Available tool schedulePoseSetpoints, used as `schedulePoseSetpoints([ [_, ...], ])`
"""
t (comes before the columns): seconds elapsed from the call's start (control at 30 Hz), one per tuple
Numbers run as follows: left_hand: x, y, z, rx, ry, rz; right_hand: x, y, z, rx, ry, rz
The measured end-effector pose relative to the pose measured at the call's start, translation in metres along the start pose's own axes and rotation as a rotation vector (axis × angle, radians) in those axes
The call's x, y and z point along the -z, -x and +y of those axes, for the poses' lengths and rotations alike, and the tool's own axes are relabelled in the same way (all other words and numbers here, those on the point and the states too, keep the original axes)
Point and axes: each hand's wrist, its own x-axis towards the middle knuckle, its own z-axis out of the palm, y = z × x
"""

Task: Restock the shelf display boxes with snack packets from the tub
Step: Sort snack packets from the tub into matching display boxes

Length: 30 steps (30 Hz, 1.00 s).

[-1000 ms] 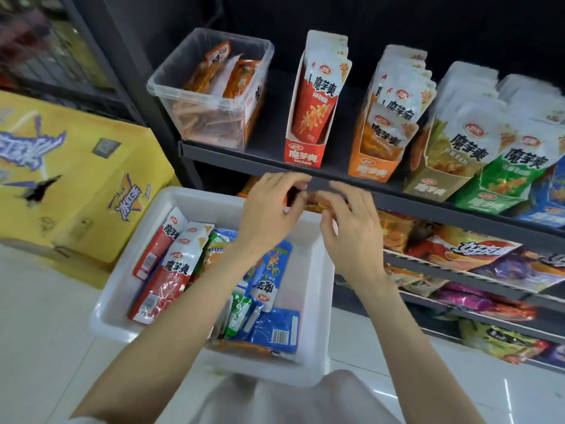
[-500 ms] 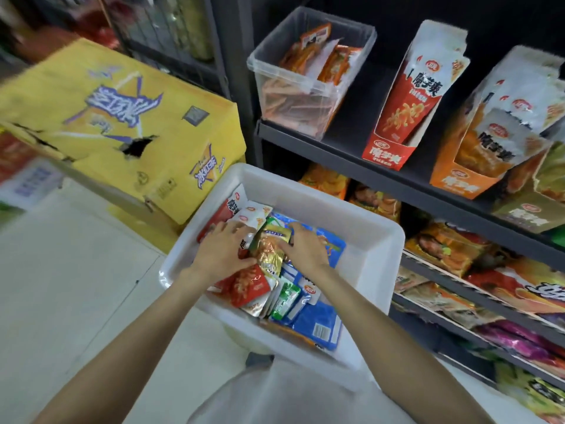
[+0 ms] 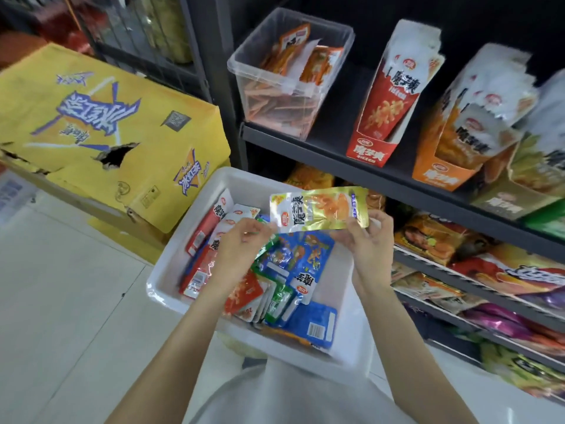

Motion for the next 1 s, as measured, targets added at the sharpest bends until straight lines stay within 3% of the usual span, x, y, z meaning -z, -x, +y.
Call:
schedulePoseSetpoints([
  [0.1, -0.033, 0.014, 0.032, 0.057, 0.31, -0.201, 0.01, 0.007, -0.007, -0.013, -0.143, 0.063],
  [0.17, -0.053, 0.018, 0.045, 0.016, 0.386, -0.194, 0.019, 0.01, -0.007, -0.009, -0.169, 0.042],
  [0.27, -0.075, 0.02, 0.063, -0.05, 0.357, -0.18, 0.042, 0.01, -0.005, 0.011, 0.097, 0.009],
  [0.33, -0.086, 0.018, 0.077, -0.152, 0.216, -0.207, 0.063, 0.01, -0.006, 0.084, 0.301, 0.053],
  [0.43, -0.103, 0.011, 0.095, -0.476, -0.161, -0.365, 0.099, 0.011, -0.023, 0.28, 0.454, 0.145],
  [0.5, -0.119, 0.009, 0.105, -0.635, -0.412, -0.485, 0.119, 0.012, -0.041, 0.339, 0.509, 0.109],
  [0.6, -0.149, 0.015, 0.122, -0.781, -0.584, -0.612, 0.144, 0.01, -0.064, 0.37, 0.567, 0.027],
  [0.7, -0.179, 0.02, 0.136, -0.875, -0.567, -0.573, 0.167, 0.004, -0.078, 0.442, 0.644, 0.064],
  [0.87, -0.213, 0.006, 0.154, -0.955, -0.407, -0.421, 0.207, -0.022, -0.109, 0.642, 0.502, 0.393],
  [1.0, -0.231, -0.007, 0.168, -0.964, -0.444, -0.389, 0.216, -0.06, -0.133, 0.794, 0.422, 0.491],
])
